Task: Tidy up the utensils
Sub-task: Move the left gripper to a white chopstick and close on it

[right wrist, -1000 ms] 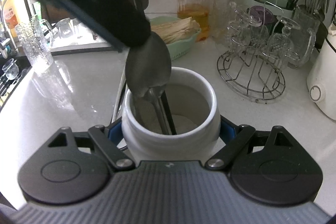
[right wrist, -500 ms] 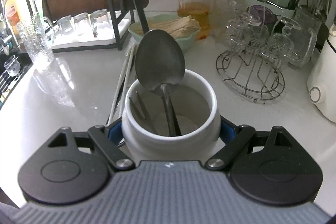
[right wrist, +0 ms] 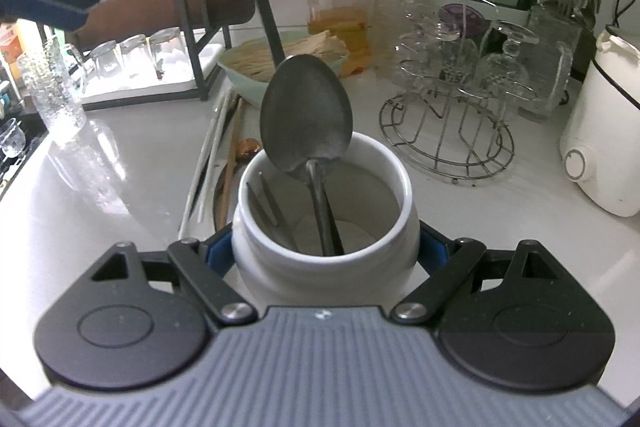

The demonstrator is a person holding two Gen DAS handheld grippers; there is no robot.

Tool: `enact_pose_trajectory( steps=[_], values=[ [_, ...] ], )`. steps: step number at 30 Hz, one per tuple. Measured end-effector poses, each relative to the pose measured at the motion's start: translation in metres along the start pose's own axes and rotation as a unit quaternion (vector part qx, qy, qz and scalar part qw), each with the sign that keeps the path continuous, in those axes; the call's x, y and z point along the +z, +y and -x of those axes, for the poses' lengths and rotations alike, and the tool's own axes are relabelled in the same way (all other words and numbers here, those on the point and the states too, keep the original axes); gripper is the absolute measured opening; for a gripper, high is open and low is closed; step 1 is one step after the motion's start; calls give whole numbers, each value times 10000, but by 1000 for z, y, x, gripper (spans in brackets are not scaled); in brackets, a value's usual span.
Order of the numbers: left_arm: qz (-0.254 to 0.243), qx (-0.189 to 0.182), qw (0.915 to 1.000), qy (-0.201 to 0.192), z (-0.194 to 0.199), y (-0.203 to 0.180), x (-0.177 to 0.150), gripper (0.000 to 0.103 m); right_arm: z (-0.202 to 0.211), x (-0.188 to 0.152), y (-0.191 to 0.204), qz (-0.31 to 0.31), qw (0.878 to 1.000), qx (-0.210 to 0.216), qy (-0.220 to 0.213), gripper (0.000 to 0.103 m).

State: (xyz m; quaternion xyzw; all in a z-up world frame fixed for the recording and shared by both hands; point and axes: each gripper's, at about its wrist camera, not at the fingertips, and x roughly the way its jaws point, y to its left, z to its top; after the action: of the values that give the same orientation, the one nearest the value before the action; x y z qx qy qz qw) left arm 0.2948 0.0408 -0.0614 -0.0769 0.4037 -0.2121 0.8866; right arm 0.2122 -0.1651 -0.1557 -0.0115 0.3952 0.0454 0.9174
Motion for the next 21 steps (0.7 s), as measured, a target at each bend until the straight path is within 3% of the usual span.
enact_pose_trajectory(
  steps=[5, 10, 16, 21],
  values=[
    [127, 354, 9993, -17, -12, 5, -7, 29, 2, -2, -6, 25, 10000, 38, -21, 91],
    [457, 484, 9977, 147, -28, 10, -17, 29, -1, 3, -12, 128, 9998, 134, 112, 91],
    [870, 1173, 9887, 346, -49, 17, -36, 29, -2, 7, -23, 177, 9993, 191, 287, 91],
    [1331, 1160, 9834, 422, -65, 28, -52, 29, -2, 8, -30, 384, 9978, 386, 378, 91]
  ],
)
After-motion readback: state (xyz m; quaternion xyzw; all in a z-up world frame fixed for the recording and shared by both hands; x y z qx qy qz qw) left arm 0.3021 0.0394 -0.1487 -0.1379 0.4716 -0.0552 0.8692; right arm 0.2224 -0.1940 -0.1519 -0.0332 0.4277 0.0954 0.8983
